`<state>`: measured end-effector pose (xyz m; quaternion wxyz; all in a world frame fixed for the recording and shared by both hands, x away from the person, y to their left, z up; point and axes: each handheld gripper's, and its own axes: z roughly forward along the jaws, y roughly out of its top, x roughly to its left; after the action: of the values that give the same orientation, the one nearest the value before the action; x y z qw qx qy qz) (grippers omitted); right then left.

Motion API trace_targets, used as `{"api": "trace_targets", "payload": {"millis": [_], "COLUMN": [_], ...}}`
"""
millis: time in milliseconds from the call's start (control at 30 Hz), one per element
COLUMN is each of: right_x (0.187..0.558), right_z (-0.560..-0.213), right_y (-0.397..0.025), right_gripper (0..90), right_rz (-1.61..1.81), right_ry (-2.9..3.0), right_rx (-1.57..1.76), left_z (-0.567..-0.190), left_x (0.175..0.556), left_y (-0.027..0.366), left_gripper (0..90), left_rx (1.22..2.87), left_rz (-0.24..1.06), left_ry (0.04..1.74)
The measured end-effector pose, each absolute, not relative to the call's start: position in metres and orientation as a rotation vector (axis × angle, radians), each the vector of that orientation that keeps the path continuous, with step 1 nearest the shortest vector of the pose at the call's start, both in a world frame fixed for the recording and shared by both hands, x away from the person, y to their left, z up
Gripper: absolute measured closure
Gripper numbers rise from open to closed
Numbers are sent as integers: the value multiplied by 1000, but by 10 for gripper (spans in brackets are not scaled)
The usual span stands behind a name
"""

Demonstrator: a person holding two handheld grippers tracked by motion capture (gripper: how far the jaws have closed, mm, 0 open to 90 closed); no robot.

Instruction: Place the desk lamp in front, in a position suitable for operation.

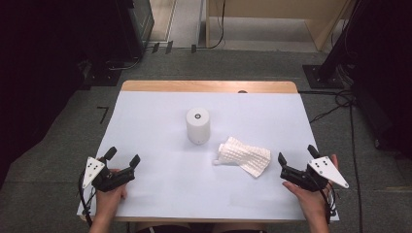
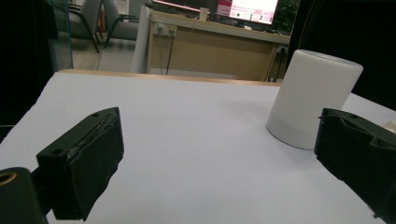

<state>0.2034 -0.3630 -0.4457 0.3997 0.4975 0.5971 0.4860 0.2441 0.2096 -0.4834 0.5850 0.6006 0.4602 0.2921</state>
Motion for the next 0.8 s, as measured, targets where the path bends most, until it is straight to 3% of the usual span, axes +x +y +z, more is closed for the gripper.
{"api": "trace_targets", "payload": {"millis": [300, 433, 800], "right_x": [246, 259, 269], "right_z": [-433, -444, -479], "right_y": [-330, -316, -298], "right_gripper": [13, 65, 65], "right_rz": [1353, 1325, 1219], "right_ry": [1554, 1657, 1946], "right_rx": [1261, 1211, 1228], "left_z": [-484, -484, -483], "left_x": [244, 244, 248], "left_y": [211, 211, 212], "left_gripper": [18, 18, 18], "left_rx": [1392, 1390, 1395], "left_rz": [662, 661, 636], "left_ry": [1063, 1062, 1083]}}
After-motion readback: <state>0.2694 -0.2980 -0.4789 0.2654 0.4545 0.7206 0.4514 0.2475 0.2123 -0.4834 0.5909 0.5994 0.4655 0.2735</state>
